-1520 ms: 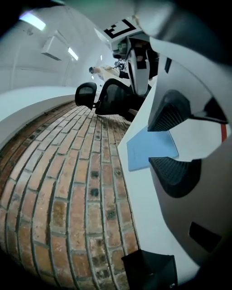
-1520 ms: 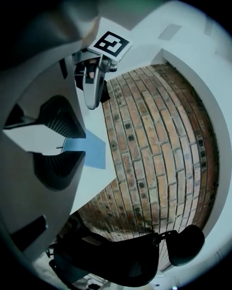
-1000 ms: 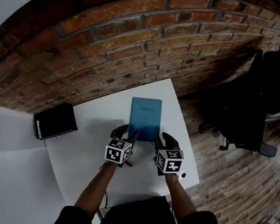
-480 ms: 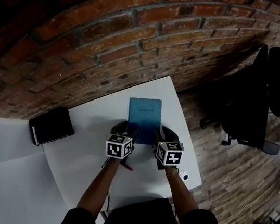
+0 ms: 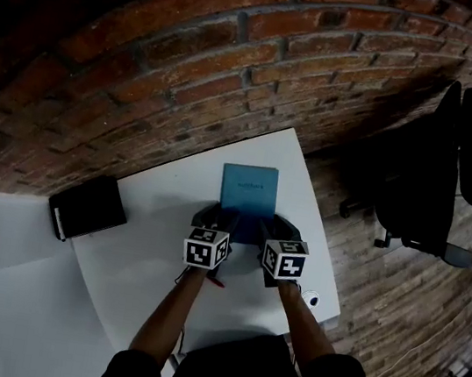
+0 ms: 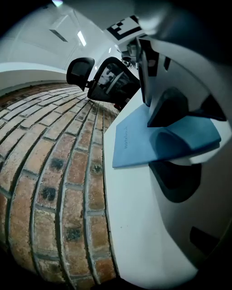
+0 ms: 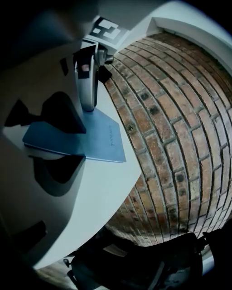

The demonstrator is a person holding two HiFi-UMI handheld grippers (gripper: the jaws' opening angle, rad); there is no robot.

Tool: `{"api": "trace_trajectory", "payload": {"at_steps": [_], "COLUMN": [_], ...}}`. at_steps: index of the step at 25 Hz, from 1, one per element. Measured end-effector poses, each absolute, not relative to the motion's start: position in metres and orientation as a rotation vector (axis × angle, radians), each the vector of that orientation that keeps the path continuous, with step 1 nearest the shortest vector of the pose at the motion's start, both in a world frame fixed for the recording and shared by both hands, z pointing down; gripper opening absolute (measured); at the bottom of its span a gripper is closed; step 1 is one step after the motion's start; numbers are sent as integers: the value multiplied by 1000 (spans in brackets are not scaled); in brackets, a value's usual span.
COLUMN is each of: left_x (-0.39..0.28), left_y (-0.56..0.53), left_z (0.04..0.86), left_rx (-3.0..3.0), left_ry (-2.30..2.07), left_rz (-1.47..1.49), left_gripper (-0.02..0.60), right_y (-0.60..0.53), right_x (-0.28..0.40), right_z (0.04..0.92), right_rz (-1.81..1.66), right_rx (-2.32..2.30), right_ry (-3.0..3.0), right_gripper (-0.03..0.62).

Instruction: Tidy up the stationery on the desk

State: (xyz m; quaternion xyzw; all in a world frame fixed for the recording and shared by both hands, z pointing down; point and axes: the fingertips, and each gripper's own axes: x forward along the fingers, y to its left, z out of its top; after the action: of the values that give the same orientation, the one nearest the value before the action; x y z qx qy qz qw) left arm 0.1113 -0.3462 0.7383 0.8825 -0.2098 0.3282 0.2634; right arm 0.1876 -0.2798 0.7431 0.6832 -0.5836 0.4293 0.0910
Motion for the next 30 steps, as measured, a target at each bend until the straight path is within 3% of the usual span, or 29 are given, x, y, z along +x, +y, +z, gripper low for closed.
{"api": "trace_trajectory", "payload": {"at_steps": [12, 19, 30], "left_x": [104, 93, 88], "left_y": [-346, -352, -341], "left_z": [726, 715, 707], "left_rx": [2362, 2421, 2421], "left_ry": [-603, -709, -731], "left_rz": [819, 824, 787], "left_gripper": [225, 89, 77], "right_y": [-273, -268, -256], "right_x": [193, 194, 192], "right_z": [745, 741, 726], "right_rz": [1384, 1437, 1390], "right_rx": [2058, 2095, 2158], "right_ry": [-1699, -1709, -1735], "right_gripper": [117, 71, 52]}}
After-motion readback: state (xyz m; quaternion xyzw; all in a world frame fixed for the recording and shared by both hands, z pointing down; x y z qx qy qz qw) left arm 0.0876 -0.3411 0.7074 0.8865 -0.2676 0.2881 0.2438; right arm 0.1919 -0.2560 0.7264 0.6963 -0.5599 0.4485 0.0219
